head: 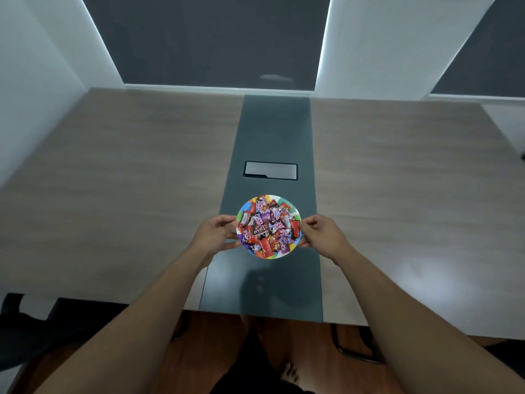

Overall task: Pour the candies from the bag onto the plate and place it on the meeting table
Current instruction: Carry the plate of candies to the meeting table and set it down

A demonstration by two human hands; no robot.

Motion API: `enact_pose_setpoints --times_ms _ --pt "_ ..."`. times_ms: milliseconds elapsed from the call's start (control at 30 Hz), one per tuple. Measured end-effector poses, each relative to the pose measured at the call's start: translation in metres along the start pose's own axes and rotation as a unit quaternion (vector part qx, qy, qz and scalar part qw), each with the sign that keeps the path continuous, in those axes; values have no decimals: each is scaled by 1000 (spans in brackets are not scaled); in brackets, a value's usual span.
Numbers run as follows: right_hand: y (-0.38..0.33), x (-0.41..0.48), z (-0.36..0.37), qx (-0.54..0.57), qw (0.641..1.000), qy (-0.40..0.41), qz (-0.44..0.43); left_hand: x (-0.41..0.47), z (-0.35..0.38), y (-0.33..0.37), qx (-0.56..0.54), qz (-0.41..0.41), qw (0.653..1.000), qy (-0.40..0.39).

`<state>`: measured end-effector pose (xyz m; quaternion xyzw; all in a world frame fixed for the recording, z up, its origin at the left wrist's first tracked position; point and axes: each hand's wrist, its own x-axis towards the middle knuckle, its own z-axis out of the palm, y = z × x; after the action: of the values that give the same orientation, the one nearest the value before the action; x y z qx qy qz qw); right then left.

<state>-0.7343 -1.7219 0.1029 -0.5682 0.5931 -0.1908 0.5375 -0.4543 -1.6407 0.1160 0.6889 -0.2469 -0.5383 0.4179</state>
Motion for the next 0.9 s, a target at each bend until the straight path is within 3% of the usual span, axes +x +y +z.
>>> enact_pose_setpoints --times_ms 400,900 --pt "-47 171 -4 18 997 64 40 192 10 61 9 -9 1000 -15" --pt "-40 358 5 -21 990 62 121 376 36 81 40 -60 997 21"
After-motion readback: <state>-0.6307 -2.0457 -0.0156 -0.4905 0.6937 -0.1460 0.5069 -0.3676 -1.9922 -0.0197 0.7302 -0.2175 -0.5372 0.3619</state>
